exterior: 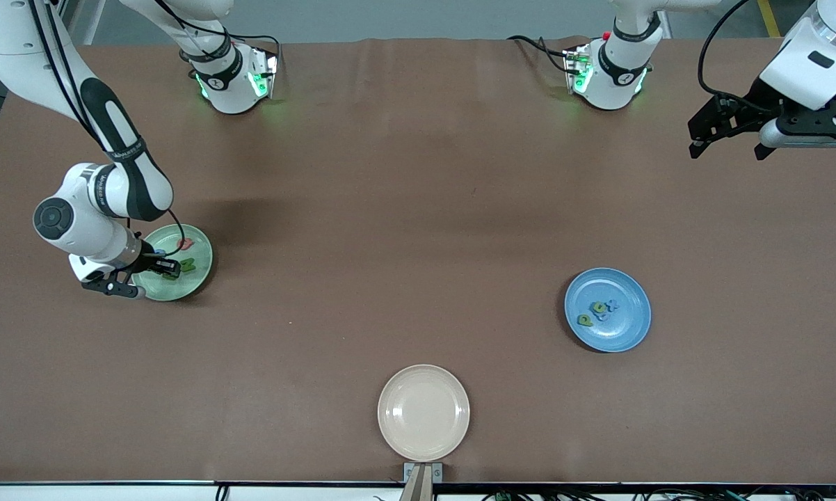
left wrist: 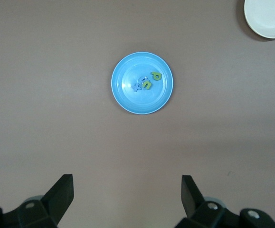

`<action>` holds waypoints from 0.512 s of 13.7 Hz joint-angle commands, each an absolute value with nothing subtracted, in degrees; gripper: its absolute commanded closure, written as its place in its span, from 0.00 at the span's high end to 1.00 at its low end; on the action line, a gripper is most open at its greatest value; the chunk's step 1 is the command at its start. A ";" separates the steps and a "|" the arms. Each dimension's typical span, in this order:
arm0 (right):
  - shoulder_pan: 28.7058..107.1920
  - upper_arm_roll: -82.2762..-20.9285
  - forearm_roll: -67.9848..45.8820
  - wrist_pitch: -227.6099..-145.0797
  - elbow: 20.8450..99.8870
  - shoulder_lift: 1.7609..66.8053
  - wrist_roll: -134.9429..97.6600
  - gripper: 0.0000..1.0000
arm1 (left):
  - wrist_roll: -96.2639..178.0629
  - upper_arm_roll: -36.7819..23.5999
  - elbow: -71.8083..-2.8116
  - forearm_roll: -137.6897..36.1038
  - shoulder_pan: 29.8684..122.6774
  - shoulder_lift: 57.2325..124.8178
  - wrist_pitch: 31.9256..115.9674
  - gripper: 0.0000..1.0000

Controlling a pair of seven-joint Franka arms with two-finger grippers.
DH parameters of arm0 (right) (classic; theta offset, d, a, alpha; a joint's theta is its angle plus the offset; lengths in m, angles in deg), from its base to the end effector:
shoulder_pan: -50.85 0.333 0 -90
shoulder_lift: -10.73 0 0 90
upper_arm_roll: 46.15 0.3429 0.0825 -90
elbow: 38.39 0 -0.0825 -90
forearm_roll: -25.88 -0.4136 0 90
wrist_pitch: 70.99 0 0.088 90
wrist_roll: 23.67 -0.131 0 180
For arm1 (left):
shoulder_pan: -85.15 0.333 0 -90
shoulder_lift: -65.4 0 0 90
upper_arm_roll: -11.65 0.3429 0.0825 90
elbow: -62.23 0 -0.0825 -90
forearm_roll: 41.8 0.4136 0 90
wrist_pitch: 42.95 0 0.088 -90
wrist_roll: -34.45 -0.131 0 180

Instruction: Sort upper and lower case letters into plates

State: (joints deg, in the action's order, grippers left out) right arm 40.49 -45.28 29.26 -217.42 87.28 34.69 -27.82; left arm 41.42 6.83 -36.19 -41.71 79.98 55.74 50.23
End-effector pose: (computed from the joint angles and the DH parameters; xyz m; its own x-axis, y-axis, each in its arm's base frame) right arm 0.5677 -0.0945 0.1620 0.9806 -0.1885 -0.0543 -0.1872 -0.9819 0.0277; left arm 0.5248 -0.0962 0.6521 0.9956 -0.0522 0.0778 -0.0518 -0.9986 -0.0063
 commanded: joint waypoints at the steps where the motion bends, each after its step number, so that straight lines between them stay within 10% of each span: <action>1: 39.95 -43.78 29.93 -210.16 87.82 28.60 -28.42 0.99 | 41.04 6.81 -34.89 -41.71 80.31 56.35 49.68 1.00; 7: 46.19 -43.52 28.96 -187.74 82.65 14.09 -28.60 0.99 | 41.31 6.81 -34.80 -41.71 80.14 56.09 49.68 1.00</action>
